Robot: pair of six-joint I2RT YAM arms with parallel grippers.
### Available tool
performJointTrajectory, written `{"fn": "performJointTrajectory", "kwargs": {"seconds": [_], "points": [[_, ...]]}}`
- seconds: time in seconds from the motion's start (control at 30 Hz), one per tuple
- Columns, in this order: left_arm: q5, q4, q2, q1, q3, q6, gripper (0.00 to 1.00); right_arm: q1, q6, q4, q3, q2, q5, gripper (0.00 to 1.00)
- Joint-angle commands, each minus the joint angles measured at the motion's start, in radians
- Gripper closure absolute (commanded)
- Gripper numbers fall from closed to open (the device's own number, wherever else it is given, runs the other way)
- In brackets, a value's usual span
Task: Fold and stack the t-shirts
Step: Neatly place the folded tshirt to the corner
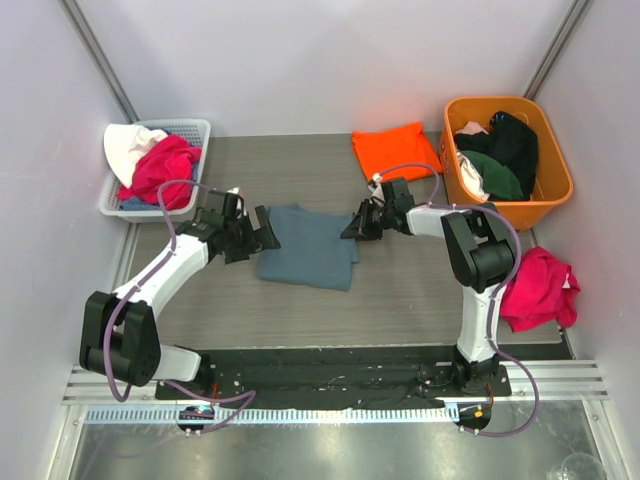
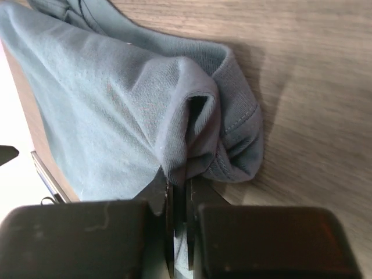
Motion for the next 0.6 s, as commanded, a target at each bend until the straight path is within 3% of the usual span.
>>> {"fn": "performJointTrajectory", "kwargs": {"seconds": [0.0,0.1,0.3,0.43,0.57], "points": [[-0.015,0.020,-0.021,-0.003,-0.013,0.024,0.00,0.013,-0.101,-0.171,0.108,0.053,0.052,0.99],[-0.018,0.012,-0.006,-0.001,0.000,0.033,0.00,0.013,-0.145,-0.283,0.252,0.092,0.139,0.99],[-0.024,-0.009,0.025,-0.003,0.028,0.050,0.00,0.009,-0.305,-0.541,0.703,0.258,0.360,0.99],[-0.026,-0.009,0.034,-0.001,0.027,0.054,0.00,-0.004,-0.380,-0.635,1.039,0.401,0.446,0.99],[-0.021,-0.017,0.054,0.000,0.036,0.062,0.00,-0.019,-0.434,-0.659,1.216,0.505,0.497,0.99]]}}
